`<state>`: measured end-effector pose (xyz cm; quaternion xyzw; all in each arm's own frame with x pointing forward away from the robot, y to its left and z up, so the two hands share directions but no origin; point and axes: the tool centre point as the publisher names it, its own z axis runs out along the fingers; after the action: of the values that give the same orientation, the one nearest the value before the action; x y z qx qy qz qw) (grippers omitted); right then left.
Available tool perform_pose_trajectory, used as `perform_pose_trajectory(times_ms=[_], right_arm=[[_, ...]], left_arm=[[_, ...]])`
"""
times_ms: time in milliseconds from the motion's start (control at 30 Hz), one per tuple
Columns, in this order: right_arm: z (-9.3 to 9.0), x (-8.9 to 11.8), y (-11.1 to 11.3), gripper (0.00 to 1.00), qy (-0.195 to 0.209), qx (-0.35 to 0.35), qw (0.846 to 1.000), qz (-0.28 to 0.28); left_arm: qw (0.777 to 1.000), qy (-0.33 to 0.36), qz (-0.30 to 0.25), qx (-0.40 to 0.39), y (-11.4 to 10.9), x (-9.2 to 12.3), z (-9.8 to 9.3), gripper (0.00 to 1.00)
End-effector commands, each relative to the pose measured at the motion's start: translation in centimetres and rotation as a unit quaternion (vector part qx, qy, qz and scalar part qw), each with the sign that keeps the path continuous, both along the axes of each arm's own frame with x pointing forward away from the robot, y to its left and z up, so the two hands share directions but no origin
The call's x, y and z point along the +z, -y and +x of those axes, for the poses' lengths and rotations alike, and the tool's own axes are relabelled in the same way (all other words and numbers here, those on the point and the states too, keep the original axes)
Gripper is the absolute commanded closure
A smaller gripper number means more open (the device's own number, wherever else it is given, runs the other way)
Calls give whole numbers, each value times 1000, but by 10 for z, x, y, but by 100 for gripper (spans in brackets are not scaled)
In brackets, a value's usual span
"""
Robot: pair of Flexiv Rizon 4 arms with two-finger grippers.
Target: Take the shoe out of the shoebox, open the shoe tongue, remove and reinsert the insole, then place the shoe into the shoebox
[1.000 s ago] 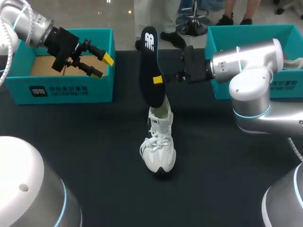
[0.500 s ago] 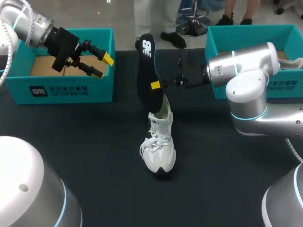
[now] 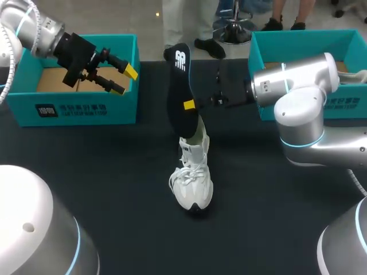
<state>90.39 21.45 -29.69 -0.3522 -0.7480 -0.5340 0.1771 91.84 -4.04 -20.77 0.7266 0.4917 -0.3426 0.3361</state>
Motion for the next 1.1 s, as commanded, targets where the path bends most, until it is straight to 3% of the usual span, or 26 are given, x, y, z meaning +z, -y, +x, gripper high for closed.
perform_pose_trajectory(times_ms=[33,367,1100], right_arm=[[-1,3,1,100,2,-2,1000,-4],[9,14,14,100,24,-13,1000,-11],[-5,-16,21,100,31,-31,999,-7]], left_arm=[[1000,1,1,0,-1,1,-1,0],[1000,1,1,0,-1,1,-1,0],[1000,1,1,0,-1,1,-1,0]])
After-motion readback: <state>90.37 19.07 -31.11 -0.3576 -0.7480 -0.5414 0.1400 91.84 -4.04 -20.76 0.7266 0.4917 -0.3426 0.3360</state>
